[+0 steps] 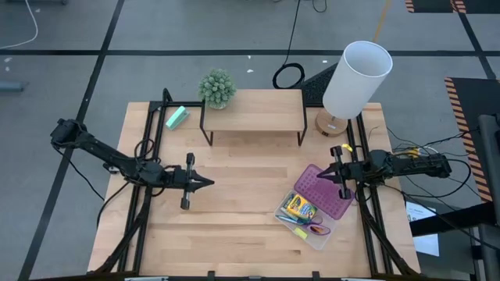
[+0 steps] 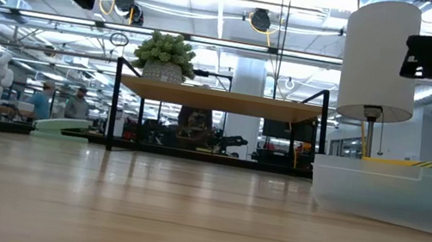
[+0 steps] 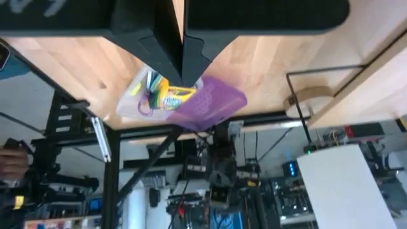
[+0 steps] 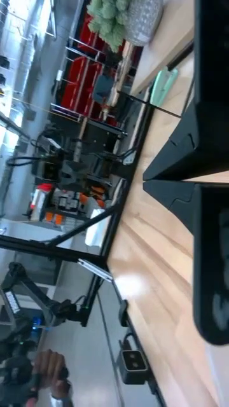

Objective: Pack school essentials
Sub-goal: Return to Home Position

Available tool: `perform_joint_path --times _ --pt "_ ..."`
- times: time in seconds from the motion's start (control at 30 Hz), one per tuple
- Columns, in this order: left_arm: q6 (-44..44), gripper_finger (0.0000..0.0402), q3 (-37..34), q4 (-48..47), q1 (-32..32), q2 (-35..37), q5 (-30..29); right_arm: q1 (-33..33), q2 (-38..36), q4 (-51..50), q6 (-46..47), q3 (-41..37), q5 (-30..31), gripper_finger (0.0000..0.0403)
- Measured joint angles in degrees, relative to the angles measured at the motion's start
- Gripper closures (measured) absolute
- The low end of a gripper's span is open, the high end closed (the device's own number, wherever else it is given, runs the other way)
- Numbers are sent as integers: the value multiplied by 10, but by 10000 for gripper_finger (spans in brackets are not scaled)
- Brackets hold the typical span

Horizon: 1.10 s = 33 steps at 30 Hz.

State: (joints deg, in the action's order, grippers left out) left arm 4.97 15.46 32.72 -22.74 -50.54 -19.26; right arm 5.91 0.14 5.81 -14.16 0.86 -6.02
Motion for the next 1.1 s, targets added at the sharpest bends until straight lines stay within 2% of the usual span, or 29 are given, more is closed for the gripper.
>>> perform_joint_path --times 0.27,0.63,0.73,1.1 --pt "20 399 0 -33 8 48 60 0 1 -35 1 0 2 403" --pt "15 398 -6 -46 21 55 108 0 7 -35 15 0 3 403" --pt "8 399 -27 -41 21 65 106 0 7 -35 15 0 3 403" --pt "-8 400 -146 82 21 130 85 0 7 -35 15 0 3 403"
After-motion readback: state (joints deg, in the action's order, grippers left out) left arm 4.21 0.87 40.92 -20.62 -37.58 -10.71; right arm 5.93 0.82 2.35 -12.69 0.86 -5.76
